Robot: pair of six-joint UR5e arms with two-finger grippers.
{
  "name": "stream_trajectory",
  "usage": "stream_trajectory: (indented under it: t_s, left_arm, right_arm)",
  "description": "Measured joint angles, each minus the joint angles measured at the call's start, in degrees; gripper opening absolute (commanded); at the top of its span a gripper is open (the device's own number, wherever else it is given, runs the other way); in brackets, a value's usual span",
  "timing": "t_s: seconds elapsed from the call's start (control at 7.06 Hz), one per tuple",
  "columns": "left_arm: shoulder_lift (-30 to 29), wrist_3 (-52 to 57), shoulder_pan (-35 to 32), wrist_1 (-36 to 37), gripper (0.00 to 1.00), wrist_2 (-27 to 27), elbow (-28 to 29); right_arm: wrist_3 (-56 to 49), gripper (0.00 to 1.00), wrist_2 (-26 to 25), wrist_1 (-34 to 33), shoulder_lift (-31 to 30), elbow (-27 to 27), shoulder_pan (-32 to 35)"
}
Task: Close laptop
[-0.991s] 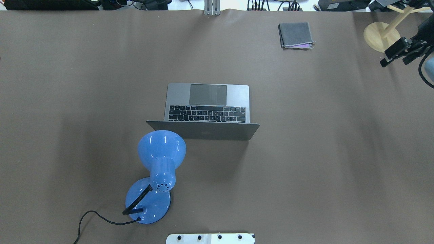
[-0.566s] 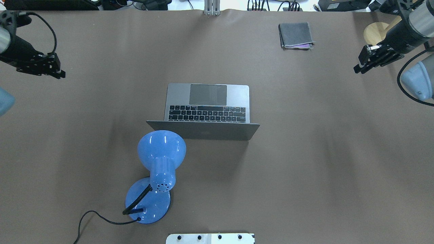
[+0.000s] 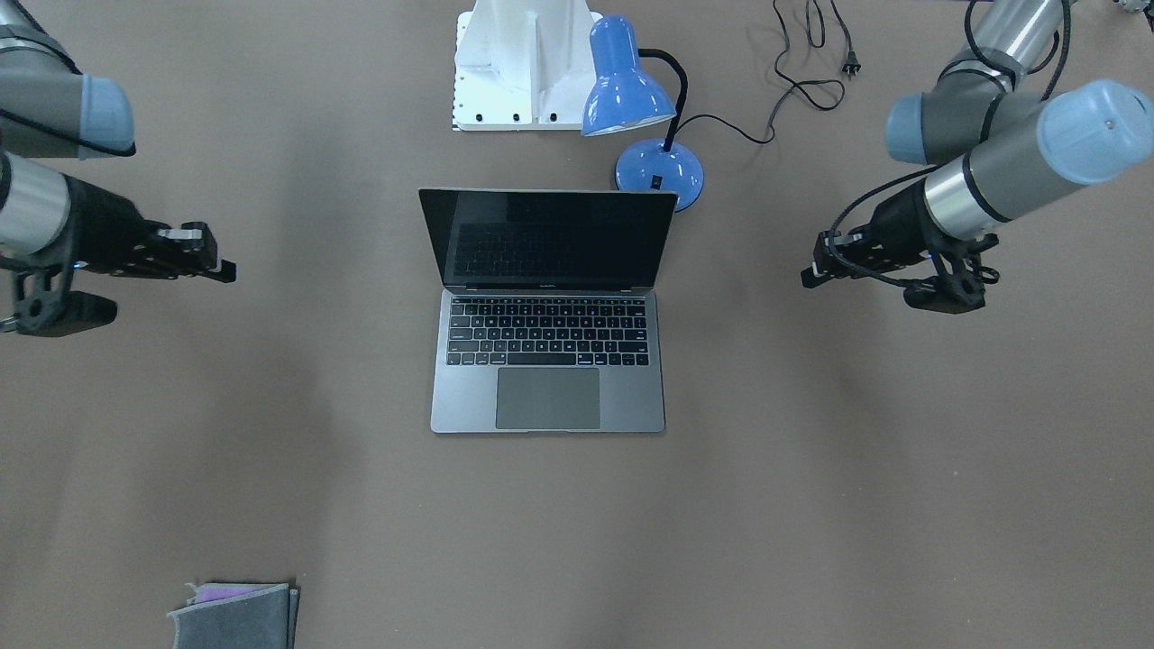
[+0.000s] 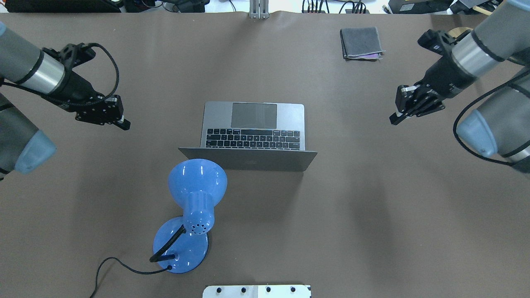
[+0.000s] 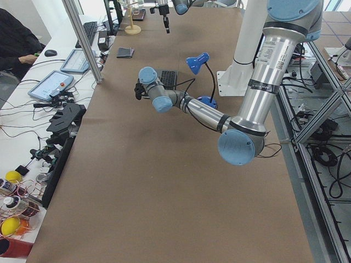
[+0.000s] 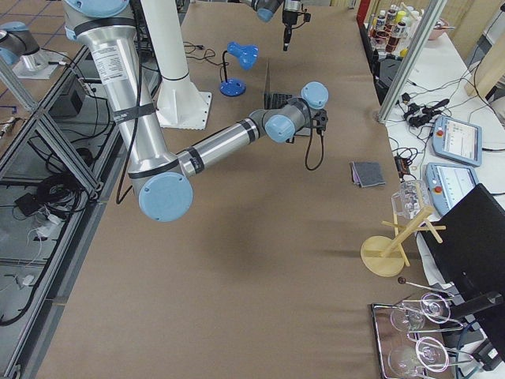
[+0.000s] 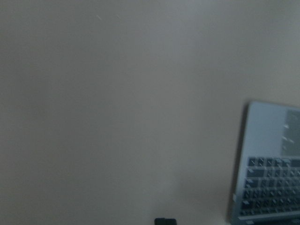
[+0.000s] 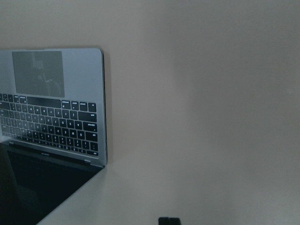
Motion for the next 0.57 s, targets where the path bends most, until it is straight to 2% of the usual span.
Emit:
stream_trajectory:
  t_s: [0.28, 0.57]
  left_arm:
    - [-0.6, -3.8, 4.7, 0.0, 0.00, 0.2, -2.6]
    - [-1.2, -6.1, 7.6, -0.1, 0.00, 1.1, -3.1]
  right_arm:
    - [8.9, 0.00, -6.2, 2.5, -0.3, 4.6, -9.5]
    - [17.8, 0.00, -11.2, 9.5, -0.4, 6.0, -16.2]
